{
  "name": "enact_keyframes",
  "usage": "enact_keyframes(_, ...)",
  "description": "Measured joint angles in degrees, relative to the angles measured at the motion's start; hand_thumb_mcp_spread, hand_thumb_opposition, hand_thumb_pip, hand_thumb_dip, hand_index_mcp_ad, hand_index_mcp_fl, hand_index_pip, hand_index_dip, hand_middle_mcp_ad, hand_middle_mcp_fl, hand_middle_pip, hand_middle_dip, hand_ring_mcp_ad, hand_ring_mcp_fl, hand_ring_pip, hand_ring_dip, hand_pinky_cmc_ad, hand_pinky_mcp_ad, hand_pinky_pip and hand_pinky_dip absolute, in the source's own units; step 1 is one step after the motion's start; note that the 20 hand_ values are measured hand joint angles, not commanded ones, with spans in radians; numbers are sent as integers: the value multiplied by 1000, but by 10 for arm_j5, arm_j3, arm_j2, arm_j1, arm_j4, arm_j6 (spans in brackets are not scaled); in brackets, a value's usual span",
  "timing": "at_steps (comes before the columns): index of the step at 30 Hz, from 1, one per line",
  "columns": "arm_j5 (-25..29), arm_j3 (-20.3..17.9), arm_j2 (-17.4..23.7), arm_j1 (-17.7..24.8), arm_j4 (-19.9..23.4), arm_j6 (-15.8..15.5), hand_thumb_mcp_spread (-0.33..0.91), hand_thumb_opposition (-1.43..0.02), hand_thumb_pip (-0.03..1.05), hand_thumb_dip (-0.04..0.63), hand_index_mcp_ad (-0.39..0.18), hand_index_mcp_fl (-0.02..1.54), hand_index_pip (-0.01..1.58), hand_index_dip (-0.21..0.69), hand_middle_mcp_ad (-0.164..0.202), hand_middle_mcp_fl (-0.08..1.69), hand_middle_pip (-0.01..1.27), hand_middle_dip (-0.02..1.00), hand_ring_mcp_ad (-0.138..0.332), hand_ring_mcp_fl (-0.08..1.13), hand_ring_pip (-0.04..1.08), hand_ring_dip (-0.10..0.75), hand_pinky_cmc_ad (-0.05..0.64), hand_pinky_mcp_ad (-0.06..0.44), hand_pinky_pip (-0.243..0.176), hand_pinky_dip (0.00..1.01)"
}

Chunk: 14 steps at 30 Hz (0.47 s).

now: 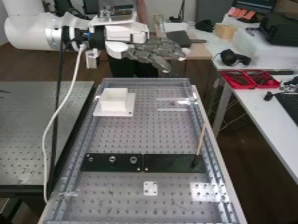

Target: Grab the pcb board and place it in the clear container

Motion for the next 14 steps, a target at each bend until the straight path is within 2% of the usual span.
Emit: enact_keyframes(14,-5,-7,2,-3,12,2,208,-712,506,126,-54,187,101,258,80,155,120,188,199,12,101,49,379,298,-91,515)
